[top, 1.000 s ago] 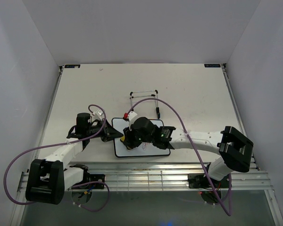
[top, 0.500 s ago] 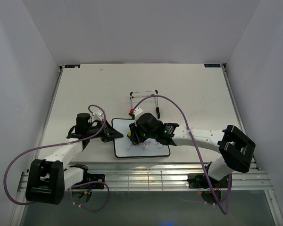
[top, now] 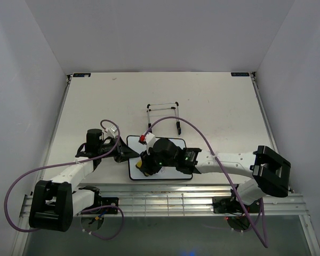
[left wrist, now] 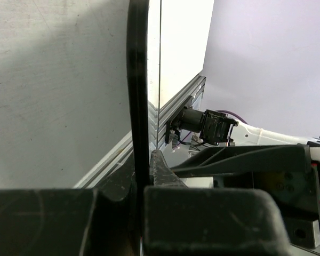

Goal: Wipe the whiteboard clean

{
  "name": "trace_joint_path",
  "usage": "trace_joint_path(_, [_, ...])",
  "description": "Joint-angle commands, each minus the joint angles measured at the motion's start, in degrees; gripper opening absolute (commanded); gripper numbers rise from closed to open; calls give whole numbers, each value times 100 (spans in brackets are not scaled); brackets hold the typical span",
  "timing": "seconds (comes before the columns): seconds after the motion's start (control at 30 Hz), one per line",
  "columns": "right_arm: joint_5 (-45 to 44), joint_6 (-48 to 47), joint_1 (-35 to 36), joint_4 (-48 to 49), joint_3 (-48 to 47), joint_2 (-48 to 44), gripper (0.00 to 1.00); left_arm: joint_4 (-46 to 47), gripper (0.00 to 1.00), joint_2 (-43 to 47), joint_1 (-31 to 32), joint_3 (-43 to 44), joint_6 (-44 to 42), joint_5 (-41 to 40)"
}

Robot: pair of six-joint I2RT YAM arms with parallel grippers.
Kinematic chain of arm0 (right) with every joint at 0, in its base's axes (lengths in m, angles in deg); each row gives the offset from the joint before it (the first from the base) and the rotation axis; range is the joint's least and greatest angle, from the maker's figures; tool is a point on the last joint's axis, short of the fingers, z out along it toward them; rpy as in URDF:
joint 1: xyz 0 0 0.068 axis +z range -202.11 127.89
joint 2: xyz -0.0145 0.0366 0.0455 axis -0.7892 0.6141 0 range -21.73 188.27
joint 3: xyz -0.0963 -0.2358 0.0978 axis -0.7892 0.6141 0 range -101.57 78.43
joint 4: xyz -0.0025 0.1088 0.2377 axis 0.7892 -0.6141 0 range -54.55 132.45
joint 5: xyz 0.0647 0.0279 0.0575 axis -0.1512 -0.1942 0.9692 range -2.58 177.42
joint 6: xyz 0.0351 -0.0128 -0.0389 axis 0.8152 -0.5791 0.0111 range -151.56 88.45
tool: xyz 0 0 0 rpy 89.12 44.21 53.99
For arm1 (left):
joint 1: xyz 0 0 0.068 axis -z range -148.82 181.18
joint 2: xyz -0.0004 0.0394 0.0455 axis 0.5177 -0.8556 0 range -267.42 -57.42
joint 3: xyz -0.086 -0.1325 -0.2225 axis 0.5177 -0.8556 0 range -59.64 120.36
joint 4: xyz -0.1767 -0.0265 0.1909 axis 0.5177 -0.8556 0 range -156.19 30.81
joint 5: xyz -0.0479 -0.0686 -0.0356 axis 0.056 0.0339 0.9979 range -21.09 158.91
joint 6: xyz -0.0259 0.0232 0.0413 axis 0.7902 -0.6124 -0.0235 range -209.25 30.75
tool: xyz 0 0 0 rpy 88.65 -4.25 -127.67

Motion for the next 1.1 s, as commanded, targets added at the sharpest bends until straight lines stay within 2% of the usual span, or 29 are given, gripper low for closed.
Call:
trace_joint_path(0.0, [324, 45, 281, 290, 108, 11, 32, 352, 0, 126, 14, 6, -117, 1])
trace_joint_path(0.2, [8, 45, 414, 581, 353, -112, 31, 379, 0, 73, 14, 5, -117, 1])
trace_joint_path(0.33, [-815, -8, 405, 318, 511, -208, 31, 379, 0, 73, 14, 5, -117, 1])
trace_joint_path(0.53, [-1503, -26, 204, -8, 766, -173, 31, 379, 0, 82, 14, 5, -117, 36])
trace_joint_path(0.67, [-1302, 115, -60, -78, 1126, -287, 32, 370, 0, 47, 23, 5, -143, 36])
trace_joint_path(0.87, [-889, 194, -850, -96, 1522, -612, 32, 370, 0, 3, 23, 32, -143, 45])
trace_joint_path(1.07, [-407, 177, -887, -281, 1321, -762, 32, 370, 0, -24, 22, 32, -152, 54])
